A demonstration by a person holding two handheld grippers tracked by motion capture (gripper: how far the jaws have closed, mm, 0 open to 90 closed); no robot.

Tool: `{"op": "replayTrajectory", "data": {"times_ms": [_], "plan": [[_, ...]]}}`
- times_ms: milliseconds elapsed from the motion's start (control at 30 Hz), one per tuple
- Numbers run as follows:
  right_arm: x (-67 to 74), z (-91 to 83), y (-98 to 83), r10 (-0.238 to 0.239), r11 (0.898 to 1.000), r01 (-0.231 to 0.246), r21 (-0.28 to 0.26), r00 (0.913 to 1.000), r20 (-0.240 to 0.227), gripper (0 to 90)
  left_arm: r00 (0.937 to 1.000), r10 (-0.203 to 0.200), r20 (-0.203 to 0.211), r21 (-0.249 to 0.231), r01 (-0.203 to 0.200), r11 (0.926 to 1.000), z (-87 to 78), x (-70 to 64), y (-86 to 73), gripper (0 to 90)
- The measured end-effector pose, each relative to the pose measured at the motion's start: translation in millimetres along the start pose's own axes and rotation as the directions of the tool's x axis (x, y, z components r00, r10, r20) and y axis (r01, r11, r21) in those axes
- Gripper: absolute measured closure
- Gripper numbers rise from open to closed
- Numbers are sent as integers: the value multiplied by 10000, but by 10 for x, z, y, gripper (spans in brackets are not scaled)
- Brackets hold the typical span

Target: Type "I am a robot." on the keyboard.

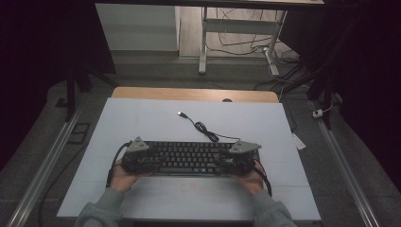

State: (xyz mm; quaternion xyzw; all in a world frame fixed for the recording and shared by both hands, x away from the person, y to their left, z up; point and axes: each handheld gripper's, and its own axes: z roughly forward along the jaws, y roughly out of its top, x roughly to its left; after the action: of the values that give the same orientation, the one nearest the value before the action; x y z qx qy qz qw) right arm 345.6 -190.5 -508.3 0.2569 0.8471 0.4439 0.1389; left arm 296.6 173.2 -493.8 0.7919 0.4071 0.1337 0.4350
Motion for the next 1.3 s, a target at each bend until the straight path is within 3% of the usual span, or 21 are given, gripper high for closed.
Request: {"op": "replayTrajectory", "data": {"times_ms": [433,967,1300], "plan": [[-3,2,-2,-38,10000,38,53,10000,7,496,9985,-260,-490,-139,253,9996,-93,83,12,406],[-4,6,-4,-103,9999,103,91,9999,-7,494,9946,-556,-873,-263,535,9982,-131,179,-4,401],[-2,18,-6,-148,9996,147,221,9999,24,494,9902,-654,-1235,16,661,9978,-93,249,-45,403]]}}
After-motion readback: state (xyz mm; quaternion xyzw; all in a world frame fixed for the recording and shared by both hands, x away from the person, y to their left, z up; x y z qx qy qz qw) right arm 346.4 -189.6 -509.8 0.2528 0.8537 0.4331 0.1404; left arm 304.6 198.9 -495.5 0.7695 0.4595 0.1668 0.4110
